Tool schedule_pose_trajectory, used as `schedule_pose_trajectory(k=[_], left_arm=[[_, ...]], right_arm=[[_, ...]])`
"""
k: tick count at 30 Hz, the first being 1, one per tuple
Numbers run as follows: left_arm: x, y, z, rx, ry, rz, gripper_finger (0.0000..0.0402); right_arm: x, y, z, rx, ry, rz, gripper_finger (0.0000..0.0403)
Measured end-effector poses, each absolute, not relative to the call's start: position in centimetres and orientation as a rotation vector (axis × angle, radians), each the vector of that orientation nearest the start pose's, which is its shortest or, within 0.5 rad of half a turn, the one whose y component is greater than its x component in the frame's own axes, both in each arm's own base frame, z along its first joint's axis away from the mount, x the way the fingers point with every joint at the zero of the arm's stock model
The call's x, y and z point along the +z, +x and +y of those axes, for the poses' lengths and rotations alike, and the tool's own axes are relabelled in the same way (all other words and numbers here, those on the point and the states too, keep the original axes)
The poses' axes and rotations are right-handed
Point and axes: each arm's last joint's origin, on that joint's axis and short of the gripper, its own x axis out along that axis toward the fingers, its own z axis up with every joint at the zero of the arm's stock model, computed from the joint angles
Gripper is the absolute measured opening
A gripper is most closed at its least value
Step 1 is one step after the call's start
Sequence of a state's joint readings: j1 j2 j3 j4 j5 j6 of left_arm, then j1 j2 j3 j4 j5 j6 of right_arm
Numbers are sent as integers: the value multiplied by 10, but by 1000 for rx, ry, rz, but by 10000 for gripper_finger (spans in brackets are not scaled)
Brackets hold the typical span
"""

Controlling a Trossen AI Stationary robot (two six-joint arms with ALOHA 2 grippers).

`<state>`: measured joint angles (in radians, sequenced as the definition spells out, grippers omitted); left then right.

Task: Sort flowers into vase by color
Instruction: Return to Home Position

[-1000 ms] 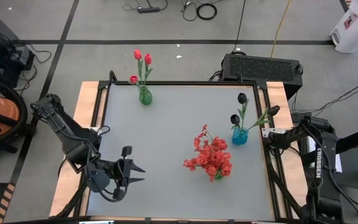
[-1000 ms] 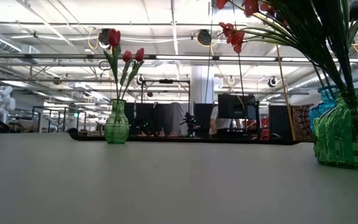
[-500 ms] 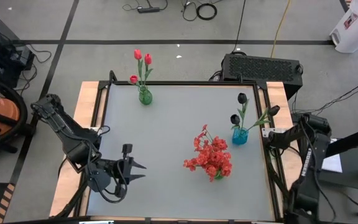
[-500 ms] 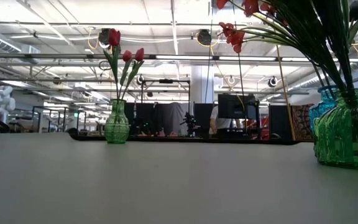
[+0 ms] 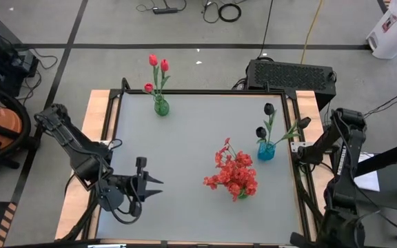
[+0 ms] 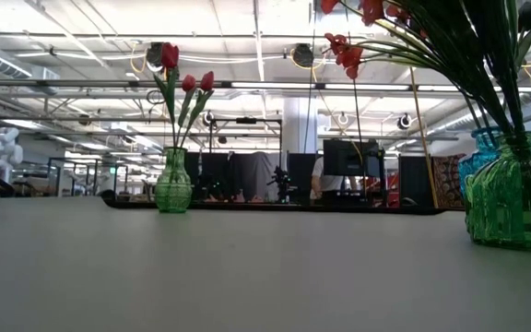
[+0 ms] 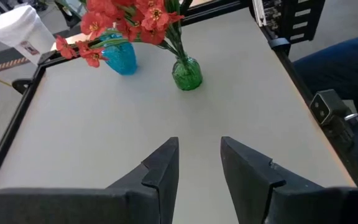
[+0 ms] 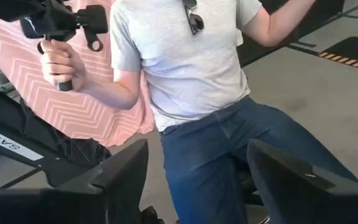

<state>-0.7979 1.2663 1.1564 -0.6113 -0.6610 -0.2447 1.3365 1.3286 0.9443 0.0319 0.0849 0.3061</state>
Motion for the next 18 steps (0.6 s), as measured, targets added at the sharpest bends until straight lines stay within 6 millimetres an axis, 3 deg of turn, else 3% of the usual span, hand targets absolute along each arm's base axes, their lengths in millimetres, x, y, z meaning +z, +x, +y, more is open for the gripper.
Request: schedule_pose_trajectory(k=[6,18], left_arm=[[318,188,-163,-86,265,495,128],[249,152,-106,-291,128,305,128]], right_arm=[[290,71,288,1173,12,470,267],[288,92,290,1211,-22,395,267]])
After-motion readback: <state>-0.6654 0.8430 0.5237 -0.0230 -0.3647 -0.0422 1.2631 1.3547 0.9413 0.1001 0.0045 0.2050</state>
